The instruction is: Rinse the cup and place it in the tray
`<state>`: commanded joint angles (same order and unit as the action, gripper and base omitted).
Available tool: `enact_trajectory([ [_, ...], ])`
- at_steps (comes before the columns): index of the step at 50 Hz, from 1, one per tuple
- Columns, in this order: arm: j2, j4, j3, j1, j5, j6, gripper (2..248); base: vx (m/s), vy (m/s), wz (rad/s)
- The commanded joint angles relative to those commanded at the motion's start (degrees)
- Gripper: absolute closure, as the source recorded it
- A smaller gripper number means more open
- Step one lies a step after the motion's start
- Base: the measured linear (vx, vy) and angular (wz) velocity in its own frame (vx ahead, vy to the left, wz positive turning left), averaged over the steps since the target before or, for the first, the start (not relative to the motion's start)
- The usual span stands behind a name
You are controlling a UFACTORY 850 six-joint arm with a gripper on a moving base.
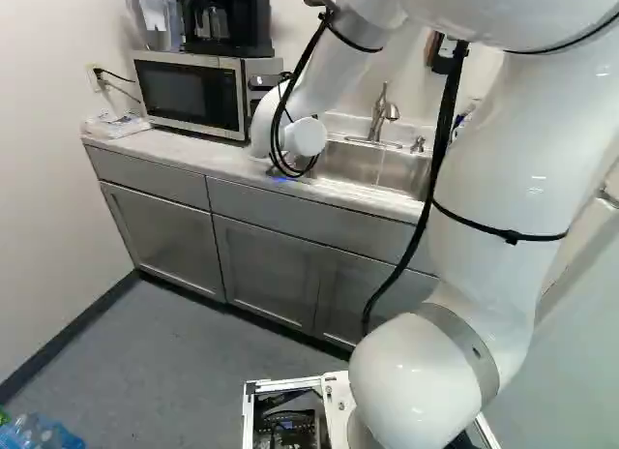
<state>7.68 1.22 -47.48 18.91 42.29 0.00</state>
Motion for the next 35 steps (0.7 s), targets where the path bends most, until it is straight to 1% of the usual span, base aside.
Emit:
enact_trajectory([
  [22,-2.9,0.0,0.3,-3.6,0.0,0.0,126,0.0,0.0,0.0],
  [35,-3.2,0.0,0.6,-5.7,0.0,0.0,126,0.0,0.0,0.0],
])
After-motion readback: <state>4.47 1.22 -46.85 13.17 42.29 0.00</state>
